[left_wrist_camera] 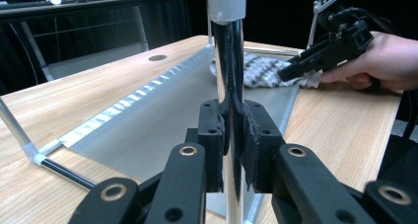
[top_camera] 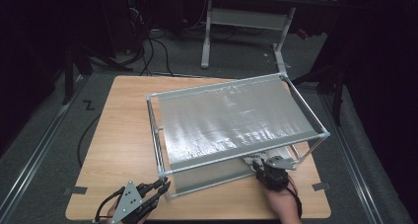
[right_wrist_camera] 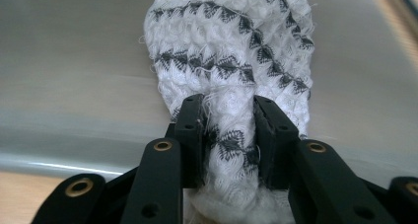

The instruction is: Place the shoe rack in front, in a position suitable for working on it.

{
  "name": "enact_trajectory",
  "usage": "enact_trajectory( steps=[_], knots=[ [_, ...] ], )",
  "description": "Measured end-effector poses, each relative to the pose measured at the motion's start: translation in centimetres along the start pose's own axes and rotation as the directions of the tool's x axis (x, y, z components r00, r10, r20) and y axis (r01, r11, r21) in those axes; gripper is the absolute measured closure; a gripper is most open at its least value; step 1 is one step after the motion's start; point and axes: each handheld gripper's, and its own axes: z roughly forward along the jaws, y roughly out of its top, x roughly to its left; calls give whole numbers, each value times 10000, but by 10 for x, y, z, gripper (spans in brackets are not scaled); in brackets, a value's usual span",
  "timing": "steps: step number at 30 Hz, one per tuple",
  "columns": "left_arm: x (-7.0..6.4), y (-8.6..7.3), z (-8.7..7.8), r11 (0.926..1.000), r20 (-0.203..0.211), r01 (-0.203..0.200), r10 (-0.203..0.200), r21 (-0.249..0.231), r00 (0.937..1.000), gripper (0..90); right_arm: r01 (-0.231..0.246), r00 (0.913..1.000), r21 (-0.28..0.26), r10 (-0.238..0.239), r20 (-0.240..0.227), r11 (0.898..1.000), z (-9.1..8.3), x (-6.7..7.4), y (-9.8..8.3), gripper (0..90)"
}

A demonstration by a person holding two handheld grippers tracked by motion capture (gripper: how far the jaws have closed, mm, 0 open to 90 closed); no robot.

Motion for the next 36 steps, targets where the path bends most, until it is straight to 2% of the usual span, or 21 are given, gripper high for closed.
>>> enact_trajectory(
  steps=[2, 3, 7, 8, 10, 11, 12, 13, 14, 15, 17, 18, 20, 21, 22, 23, 25, 28, 30, 31, 36],
  knots=[
    [0, 0, 0, 10000, 8, 7, -7, -4, 10000, 796, 381, 9991, -8, -381, -187, 9993, 2, 13, 2, 663],
    [0, 0, 0, 10000, 10, 10, -10, -6, 10000, 796, 368, 9990, 28, -367, -266, 9993, 2, 19, 3, 661],
    [0, 0, 0, 10000, 10, 16, -16, -7, 10000, 796, 902, 9939, 71, -896, -640, 9959, 6, 49, 7, 657],
    [0, 0, 0, 10000, 10, 16, -16, -7, 10000, 796, 902, 9939, 71, -896, -640, 9959, 6, 49, 7, 657],
    [0, 0, 0, 10000, 1, 12, -12, -8, 10000, 796, 1108, 9897, 69, -1097, -921, 9938, 7, 64, 9, 651],
    [0, 0, 0, 10000, 0, 15, -15, -12, 10000, 796, 1274, 9853, 41, -1261, -1150, 9918, 9, 77, 11, 649],
    [0, 0, 0, 10000, 1, 36, -36, -31, 10000, 796, 1274, 9853, 41, -1261, -1150, 9918, 9, 77, 11, 649],
    [0, 0, 0, 10000, 1, 35, -35, -27, 10000, 796, 1490, 9796, -1, -1476, -1363, 9888, 10, 91, 13, 648],
    [0, 0, 0, 10000, 1, 35, -35, -27, 10000, 796, 1490, 9796, -1, -1476, -1363, 9888, 10, 91, 13, 648],
    [0, 0, 0, 10000, -8, 10, -10, -7, 10000, 796, 1653, 9741, -42, -1639, -1558, 9862, 11, 106, 15, 645],
    [0, 0, 0, 10000, -3, 8, -8, -3, 10000, 796, 1798, 9676, -112, -1789, -1783, 9836, 11, 118, 16, 642],
    [0, 0, 0, 10000, -3, 8, -8, -3, 10000, 796, 1798, 9676, -112, -1789, -1783, 9836, 11, 118, 16, 642],
    [0, 0, 0, 10000, -11, 22, -22, -21, 10000, 796, 2061, 9572, -235, -2065, -2028, 9783, 12, 132, 17, 643],
    [0, 0, 0, 10000, 0, 28, -28, -31, 10000, 796, 2283, 9460, -358, -2304, -2279, 9729, 12, 143, 19, 641],
    [0, 0, 0, 10000, 0, 28, -28, -31, 10000, 797, 2283, 9460, -358, -2304, -2279, 9729, 12, 143, 19, 641],
    [0, 0, 0, 10000, -4, 23, -23, -29, 10000, 796, 2378, 9384, -367, -2393, -2494, 9706, 12, 155, 20, 641],
    [0, 0, 0, 10000, -6, 24, -24, -32, 10000, 797, 2628, 9269, -440, -2649, -2658, 9638, 12, 165, 21, 641],
    [0, 0, 0, 10000, -5, 27, -27, -34, 10000, 797, 2629, 9210, -414, -2635, -2867, 9639, 11, 172, 21, 642],
    [0, 0, 0, 10000, 6, 22, -22, -45, 10000, 797, 2698, 9076, -636, -2758, -3167, 9608, 10, 182, 21, 645],
    [-1, 0, 0, 10000, 11, 7, -7, -42, 10000, 797, 2698, 9076, -636, -2758, -3167, 9608, 10, 182, 21, 645],
    [-2, 0, 1, 10000, 36, -13, 13, -51, 10000, 796, 2935, 8749, -847, -3033, -3776, 9522, 5, 195, 20, 630]
  ],
)
